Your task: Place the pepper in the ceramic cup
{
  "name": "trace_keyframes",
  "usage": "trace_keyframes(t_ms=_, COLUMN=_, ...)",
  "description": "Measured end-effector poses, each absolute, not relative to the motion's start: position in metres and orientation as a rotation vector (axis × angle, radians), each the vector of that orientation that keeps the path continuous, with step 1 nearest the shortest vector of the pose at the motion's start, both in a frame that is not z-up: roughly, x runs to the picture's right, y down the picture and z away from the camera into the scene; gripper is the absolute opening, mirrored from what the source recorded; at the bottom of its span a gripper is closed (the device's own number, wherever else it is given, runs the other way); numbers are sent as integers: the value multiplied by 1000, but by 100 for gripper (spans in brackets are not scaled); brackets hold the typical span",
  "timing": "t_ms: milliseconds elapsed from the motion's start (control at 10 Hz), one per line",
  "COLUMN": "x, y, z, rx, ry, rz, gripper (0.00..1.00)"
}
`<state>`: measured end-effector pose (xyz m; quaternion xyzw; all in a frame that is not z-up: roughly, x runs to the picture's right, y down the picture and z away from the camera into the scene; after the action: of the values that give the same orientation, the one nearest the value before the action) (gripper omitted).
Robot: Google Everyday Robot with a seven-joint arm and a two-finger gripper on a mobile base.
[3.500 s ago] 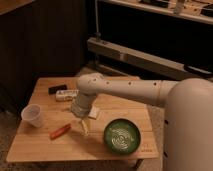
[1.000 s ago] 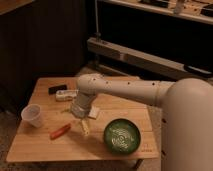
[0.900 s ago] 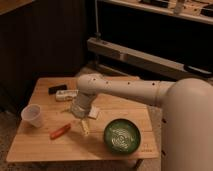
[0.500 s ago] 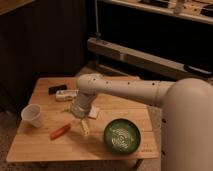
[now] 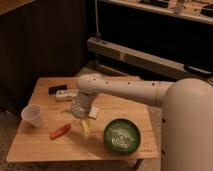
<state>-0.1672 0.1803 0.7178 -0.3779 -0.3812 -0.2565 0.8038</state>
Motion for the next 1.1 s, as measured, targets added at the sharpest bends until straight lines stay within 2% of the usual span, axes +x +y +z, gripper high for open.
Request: trace_keyframes(t_ms=1100, x=-168, y=182, z=716, rx=-825, ry=-843, rz=-561, gripper=100)
